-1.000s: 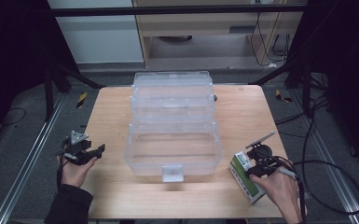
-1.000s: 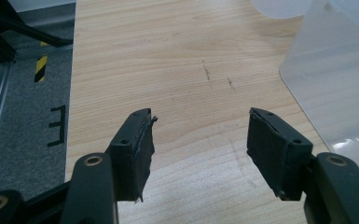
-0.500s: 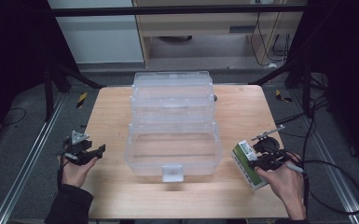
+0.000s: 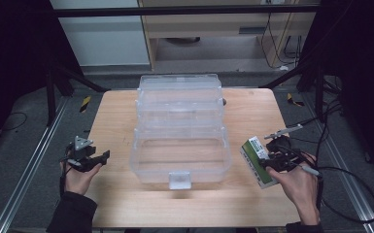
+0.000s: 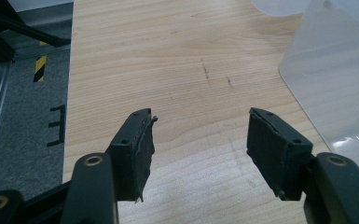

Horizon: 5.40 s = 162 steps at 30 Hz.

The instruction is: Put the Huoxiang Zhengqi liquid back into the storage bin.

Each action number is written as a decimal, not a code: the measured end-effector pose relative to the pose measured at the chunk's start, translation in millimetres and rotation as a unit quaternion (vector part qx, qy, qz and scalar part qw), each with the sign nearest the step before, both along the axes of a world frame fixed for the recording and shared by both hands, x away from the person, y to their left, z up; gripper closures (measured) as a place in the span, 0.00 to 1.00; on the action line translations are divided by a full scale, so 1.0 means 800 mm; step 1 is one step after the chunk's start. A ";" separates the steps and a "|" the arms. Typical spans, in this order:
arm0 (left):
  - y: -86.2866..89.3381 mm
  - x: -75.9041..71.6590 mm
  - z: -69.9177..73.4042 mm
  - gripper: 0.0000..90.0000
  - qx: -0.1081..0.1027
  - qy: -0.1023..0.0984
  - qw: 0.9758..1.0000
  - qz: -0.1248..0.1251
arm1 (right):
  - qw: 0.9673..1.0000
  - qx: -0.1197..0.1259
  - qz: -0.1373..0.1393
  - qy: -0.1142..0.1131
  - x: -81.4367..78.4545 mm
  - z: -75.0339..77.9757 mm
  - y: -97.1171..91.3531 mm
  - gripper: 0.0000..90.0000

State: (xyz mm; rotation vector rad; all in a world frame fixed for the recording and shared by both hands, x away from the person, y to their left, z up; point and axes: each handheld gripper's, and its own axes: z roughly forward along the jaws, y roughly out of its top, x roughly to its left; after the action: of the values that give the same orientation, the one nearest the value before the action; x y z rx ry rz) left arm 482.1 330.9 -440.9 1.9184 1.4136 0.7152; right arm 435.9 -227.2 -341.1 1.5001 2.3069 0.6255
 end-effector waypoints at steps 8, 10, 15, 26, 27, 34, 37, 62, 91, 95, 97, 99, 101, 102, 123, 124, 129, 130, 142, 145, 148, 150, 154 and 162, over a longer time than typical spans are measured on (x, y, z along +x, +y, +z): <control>0.000 -0.002 0.002 0.48 -0.002 -0.011 1.000 0.003 | 1.000 0.012 0.007 -0.026 0.001 0.015 0.000 0.72; 0.001 -0.002 0.002 0.50 -0.004 -0.011 1.000 0.004 | 0.999 0.014 0.007 -0.029 0.001 0.019 0.001 0.72; 0.001 -0.002 0.002 0.53 -0.005 -0.010 1.000 0.003 | 0.999 0.018 0.014 -0.043 0.000 0.029 0.004 0.72; 0.000 -0.002 0.001 0.53 -0.004 -0.006 1.000 0.001 | 0.997 0.018 0.038 -0.062 -0.001 0.055 0.015 0.72; 0.000 -0.002 0.001 0.53 -0.004 -0.006 1.000 0.000 | 0.997 0.018 0.043 -0.063 -0.001 0.058 0.017 0.72; 0.001 -0.002 0.001 0.53 -0.005 -0.004 1.000 0.001 | 0.995 0.021 0.075 -0.069 0.002 0.070 0.034 0.72; 0.001 -0.002 0.001 0.53 -0.005 -0.004 1.000 0.001 | 0.994 0.024 0.084 -0.070 0.003 0.074 0.040 0.72; 0.002 0.000 0.000 0.53 -0.004 -0.003 1.000 0.002 | 0.968 0.053 0.231 -0.084 0.040 0.075 0.083 0.72; 0.001 0.002 -0.005 0.53 -0.002 0.003 1.000 0.000 | 0.919 0.049 0.388 -0.057 0.086 0.057 0.113 0.72; 0.002 0.002 -0.005 0.53 -0.002 0.004 1.000 0.001 | 0.910 0.036 0.411 -0.048 0.090 0.050 0.117 0.72; 0.003 0.002 -0.006 0.53 -0.002 0.004 1.000 0.002 | 0.905 0.029 0.423 -0.042 0.092 0.046 0.120 0.72; 0.003 0.002 -0.006 0.53 -0.001 0.005 1.000 0.000 | 0.902 0.024 0.430 -0.038 0.094 0.043 0.122 0.72; 0.003 0.003 -0.006 0.53 -0.002 0.004 1.000 0.001 | 0.901 0.019 0.433 -0.033 0.095 0.041 0.124 0.72; 0.003 0.003 -0.006 0.53 -0.002 0.004 1.000 0.001 | 0.899 0.018 0.436 -0.034 0.096 0.039 0.124 0.72; 0.003 0.004 -0.008 0.53 0.001 0.007 1.000 0.001 | 0.878 -0.045 0.477 0.001 0.106 0.013 0.146 0.72; 0.003 0.004 -0.008 0.53 0.001 0.007 1.000 0.001 | 0.877 -0.048 0.478 0.002 0.108 0.012 0.147 0.72; 0.003 0.004 -0.008 0.53 0.001 0.008 1.000 0.002 | 0.870 -0.056 0.489 0.008 0.109 0.006 0.151 0.72; 0.003 0.004 -0.009 0.53 0.001 0.008 1.000 0.002 | 0.870 -0.058 0.490 0.007 0.110 0.005 0.152 0.72; 0.003 0.004 -0.009 0.53 0.003 0.009 1.000 0.001 | 0.855 -0.076 0.512 0.020 0.108 -0.006 0.161 0.71; 0.003 0.004 -0.009 0.53 0.004 0.009 1.000 0.001 | 0.853 -0.082 0.515 0.024 0.108 -0.009 0.164 0.71; 0.003 0.004 -0.009 0.53 0.003 0.008 1.000 0.001 | 0.851 -0.084 0.518 0.027 0.108 -0.011 0.166 0.71; 0.003 0.004 -0.009 0.53 0.003 0.008 1.000 0.001 | 0.850 -0.087 0.520 0.029 0.108 -0.012 0.167 0.71; 0.003 0.004 -0.009 0.53 0.004 0.009 1.000 0.001 | 0.847 -0.094 0.522 0.036 0.107 -0.016 0.170 0.71; 0.004 0.004 -0.009 0.53 0.004 0.009 1.000 0.001 | 0.842 -0.107 0.526 0.044 0.106 -0.023 0.177 0.71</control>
State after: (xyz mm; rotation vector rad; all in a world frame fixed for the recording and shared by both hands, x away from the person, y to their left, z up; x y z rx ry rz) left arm 485.4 333.7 -448.0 1.9333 1.4259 0.7080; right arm 520.9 -85.9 -359.7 0.0306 3.0237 0.4876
